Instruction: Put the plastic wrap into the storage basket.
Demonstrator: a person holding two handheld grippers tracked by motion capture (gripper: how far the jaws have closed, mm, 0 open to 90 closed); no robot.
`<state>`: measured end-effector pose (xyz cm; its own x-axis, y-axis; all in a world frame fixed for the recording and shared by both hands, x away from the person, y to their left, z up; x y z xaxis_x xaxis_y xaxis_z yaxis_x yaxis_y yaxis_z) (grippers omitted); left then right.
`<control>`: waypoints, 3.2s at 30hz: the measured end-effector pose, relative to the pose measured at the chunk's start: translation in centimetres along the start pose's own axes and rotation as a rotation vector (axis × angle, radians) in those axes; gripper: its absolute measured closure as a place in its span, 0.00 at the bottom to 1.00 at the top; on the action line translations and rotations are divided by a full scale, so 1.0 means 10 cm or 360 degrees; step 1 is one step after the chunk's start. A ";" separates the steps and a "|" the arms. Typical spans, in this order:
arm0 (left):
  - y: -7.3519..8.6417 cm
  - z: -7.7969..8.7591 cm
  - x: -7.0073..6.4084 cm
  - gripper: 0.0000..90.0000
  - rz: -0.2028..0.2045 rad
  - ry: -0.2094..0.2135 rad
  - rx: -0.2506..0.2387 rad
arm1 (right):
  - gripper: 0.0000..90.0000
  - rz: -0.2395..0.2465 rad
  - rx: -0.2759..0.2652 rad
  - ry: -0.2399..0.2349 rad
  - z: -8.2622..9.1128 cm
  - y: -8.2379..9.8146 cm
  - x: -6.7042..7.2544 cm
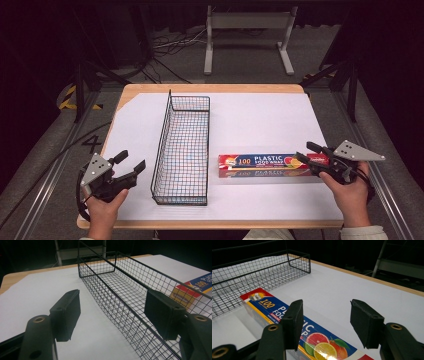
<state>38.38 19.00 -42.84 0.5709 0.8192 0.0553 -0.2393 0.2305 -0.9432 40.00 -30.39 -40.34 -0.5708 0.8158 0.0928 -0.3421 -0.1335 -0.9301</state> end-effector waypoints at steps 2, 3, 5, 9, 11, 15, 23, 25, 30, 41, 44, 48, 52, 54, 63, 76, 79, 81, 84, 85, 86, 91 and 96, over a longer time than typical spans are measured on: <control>0.00 0.00 -0.01 0.33 0.0001 0.0012 0.0006 | 0.50 0.0004 0.0008 -0.0010 0.00 0.00 0.02; 0.00 0.00 -0.02 0.34 -0.0001 0.0010 0.0010 | 0.50 0.0009 0.0010 -0.0019 0.00 -0.01 0.03; -0.02 0.01 -0.03 0.34 -0.0002 0.0017 0.0005 | 0.50 -0.0004 0.0026 -0.0028 0.00 -0.02 0.05; -0.02 0.01 -0.03 0.34 -0.0002 0.0016 0.0010 | 0.50 0.0021 0.0050 -0.0077 -0.03 -0.05 0.15; -0.01 0.00 -0.03 0.34 -0.0001 0.0016 0.0011 | 0.50 0.0027 0.0074 -0.0119 -0.06 -0.08 0.23; -0.03 0.01 -0.03 0.34 -0.0002 0.0013 0.0000 | 0.51 0.0077 0.0114 -0.0187 -0.13 -0.14 0.39; -0.03 0.01 -0.04 0.34 -0.0002 0.0014 0.0001 | 0.55 0.0088 0.0153 -0.0302 -0.25 -0.21 0.61; -0.04 0.02 -0.04 0.34 0.0002 0.0012 -0.0001 | 0.61 0.0052 0.0198 -0.0374 -0.28 -0.19 0.70; -0.04 0.04 -0.04 0.34 0.0001 0.0009 -0.0007 | 0.72 0.0055 0.0295 -0.0465 -0.37 -0.15 0.89; -0.04 0.02 -0.05 0.34 -0.0015 0.0008 0.0004 | 0.96 0.0181 0.0562 -0.0548 -0.65 0.07 1.13; -0.04 0.02 -0.04 0.34 -0.0009 0.0001 0.0001 | 0.98 0.0212 0.0625 -0.0567 -0.71 0.15 1.18; -0.04 0.02 -0.03 0.33 -0.0006 -0.0007 -0.0005 | 0.99 0.0243 0.0686 -0.0574 -0.78 0.24 1.24; -0.03 0.02 0.00 0.27 0.0011 -0.0037 -0.0009 | 1.00 0.0260 0.0732 -0.0578 -0.84 0.31 1.25; -0.03 0.03 0.01 0.27 0.0020 -0.0045 -0.0013 | 1.00 0.0265 0.0751 -0.0581 -0.87 0.34 1.27; -0.03 0.03 0.02 0.27 0.0016 -0.0048 -0.0012 | 1.00 0.0369 0.0867 -0.0544 -0.99 0.52 1.31; -0.03 0.03 0.02 0.27 0.0013 -0.0046 -0.0009 | 1.00 0.0416 0.0948 -0.0496 -1.14 0.67 1.33; -0.03 0.03 0.02 0.27 0.0015 -0.0047 -0.0010 | 1.00 0.0439 0.0956 -0.0468 -1.17 0.68 1.36; -0.03 0.03 0.02 0.27 0.0014 -0.0047 -0.0009 | 1.00 0.0450 0.0966 -0.0458 -1.19 0.68 1.38; -0.03 0.03 0.02 0.27 0.0011 -0.0044 -0.0008 | 1.00 0.0464 0.0969 -0.0432 -1.22 0.69 1.38; -0.03 0.03 0.02 0.27 0.0011 -0.0042 -0.0008 | 1.00 0.0458 0.0975 -0.0427 -1.23 0.69 1.38; -0.03 0.03 0.02 0.27 0.0012 -0.0041 -0.0008 | 1.00 0.0449 0.0977 -0.0420 -1.24 0.69 1.37; -0.02 0.02 0.02 0.27 0.0011 -0.0041 -0.0006 | 1.00 0.0435 0.0974 -0.0423 -1.25 0.70 1.37; -0.03 0.03 0.01 0.27 0.0011 -0.0042 -0.0005 | 1.00 0.0421 0.0962 -0.0395 -1.28 0.67 1.36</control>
<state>38.32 19.19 -42.51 0.5482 0.8344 0.0572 -0.2406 0.2229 -0.9447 39.56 -13.01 -49.88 -0.8209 0.5700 0.0360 -0.4819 -0.6576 -0.5791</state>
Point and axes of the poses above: each handheld gripper's, and its own axes: z roughly backward along the jaws, y roughly out of its underside, x roughly to its left, the point moved 10 cm from there along -z, roughly forward along the jaws, and after that the axes turned 8 degrees about -z, right-handed, at the moved point
